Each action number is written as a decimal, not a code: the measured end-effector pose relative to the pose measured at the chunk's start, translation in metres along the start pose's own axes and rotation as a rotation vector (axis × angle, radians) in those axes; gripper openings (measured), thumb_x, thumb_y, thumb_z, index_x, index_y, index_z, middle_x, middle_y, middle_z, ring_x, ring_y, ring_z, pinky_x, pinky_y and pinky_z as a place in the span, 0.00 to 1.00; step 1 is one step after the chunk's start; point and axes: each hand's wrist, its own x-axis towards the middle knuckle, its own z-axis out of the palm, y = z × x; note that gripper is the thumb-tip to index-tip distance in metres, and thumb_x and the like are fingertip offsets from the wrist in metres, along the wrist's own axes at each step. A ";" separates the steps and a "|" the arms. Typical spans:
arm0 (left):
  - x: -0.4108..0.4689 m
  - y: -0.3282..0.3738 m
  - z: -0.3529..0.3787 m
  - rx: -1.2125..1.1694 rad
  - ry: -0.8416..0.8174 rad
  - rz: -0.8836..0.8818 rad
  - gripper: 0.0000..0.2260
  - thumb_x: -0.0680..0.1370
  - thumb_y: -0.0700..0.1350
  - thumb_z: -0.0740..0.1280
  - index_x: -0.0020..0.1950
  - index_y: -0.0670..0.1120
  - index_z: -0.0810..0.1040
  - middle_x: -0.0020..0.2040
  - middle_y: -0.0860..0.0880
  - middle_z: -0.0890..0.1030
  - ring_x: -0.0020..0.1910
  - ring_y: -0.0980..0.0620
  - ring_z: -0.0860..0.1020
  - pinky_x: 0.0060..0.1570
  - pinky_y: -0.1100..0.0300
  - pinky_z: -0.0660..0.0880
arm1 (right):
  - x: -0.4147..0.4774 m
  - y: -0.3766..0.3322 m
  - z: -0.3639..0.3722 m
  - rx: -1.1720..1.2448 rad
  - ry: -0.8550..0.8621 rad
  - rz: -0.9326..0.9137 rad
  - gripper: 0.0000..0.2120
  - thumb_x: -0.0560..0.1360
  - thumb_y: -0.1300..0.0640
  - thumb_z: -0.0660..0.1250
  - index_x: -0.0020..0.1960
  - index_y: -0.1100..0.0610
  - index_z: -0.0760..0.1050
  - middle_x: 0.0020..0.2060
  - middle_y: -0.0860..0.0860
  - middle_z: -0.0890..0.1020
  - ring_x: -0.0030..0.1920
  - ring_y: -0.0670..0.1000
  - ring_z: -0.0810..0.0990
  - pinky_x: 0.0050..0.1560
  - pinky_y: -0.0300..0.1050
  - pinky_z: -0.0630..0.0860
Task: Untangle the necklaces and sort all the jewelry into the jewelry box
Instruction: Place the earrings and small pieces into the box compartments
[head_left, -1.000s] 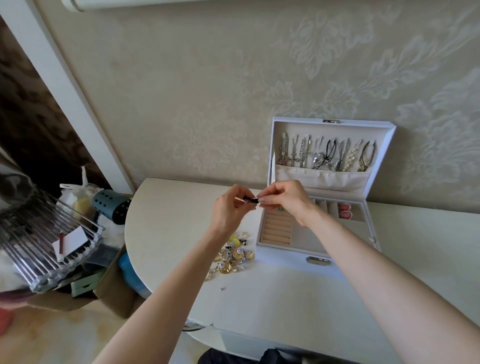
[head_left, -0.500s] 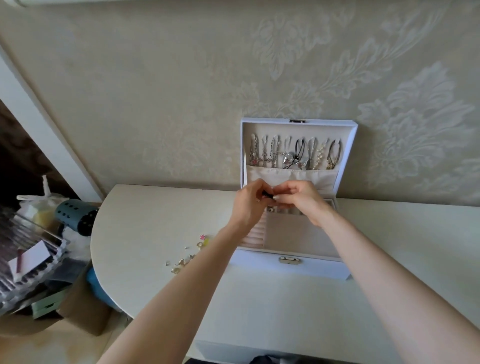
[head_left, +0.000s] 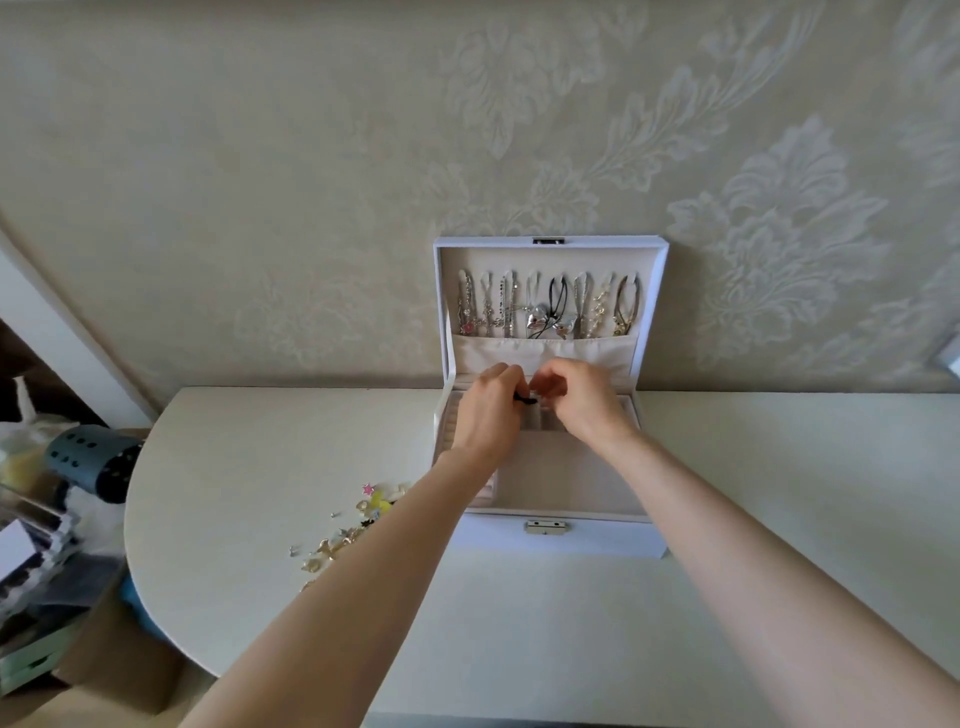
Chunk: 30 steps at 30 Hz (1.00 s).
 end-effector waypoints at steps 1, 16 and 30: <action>0.001 0.000 0.000 0.030 -0.013 0.019 0.03 0.70 0.31 0.66 0.43 0.36 0.77 0.44 0.40 0.78 0.40 0.41 0.75 0.34 0.52 0.66 | 0.001 0.001 0.002 -0.032 0.007 -0.025 0.17 0.67 0.77 0.60 0.47 0.63 0.79 0.43 0.56 0.83 0.43 0.53 0.81 0.46 0.43 0.78; -0.004 -0.011 0.007 0.068 -0.072 0.059 0.07 0.75 0.35 0.64 0.49 0.40 0.81 0.49 0.48 0.73 0.43 0.48 0.73 0.40 0.62 0.68 | 0.002 0.011 0.009 -0.168 0.087 -0.076 0.17 0.65 0.78 0.62 0.47 0.62 0.79 0.44 0.57 0.77 0.45 0.56 0.78 0.48 0.50 0.76; -0.004 0.001 -0.005 0.276 -0.167 0.111 0.10 0.78 0.39 0.63 0.56 0.42 0.81 0.56 0.44 0.70 0.54 0.45 0.71 0.39 0.57 0.64 | -0.001 0.008 0.010 -0.165 0.097 -0.085 0.16 0.67 0.77 0.61 0.49 0.63 0.79 0.45 0.57 0.79 0.46 0.56 0.79 0.49 0.50 0.76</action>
